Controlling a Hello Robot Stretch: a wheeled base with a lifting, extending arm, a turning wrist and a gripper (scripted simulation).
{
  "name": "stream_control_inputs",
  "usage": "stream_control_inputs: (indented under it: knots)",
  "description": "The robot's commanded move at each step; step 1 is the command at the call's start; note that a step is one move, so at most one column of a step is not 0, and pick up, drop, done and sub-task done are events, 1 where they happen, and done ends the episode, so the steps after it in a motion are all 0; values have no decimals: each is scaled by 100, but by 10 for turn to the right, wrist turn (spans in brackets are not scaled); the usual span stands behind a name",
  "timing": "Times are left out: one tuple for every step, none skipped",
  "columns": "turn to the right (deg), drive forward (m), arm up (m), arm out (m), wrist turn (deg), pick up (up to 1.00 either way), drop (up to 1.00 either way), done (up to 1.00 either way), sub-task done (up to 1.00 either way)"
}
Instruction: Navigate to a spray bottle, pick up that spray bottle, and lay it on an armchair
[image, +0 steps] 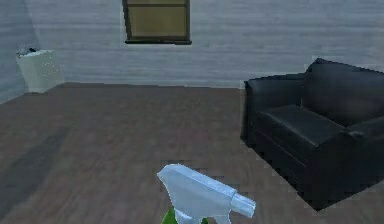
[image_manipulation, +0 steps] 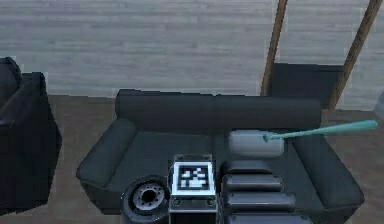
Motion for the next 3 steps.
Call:
stream_control_inputs:
  knots:
    - [60, 0, 0, 0, 0, 0, 0, 0, 0]
    - [0, 100, 0, 0, 0, 0, 0, 0, 0]
    - [60, 0, 0, 0, 0, 0, 0, 0, 0]
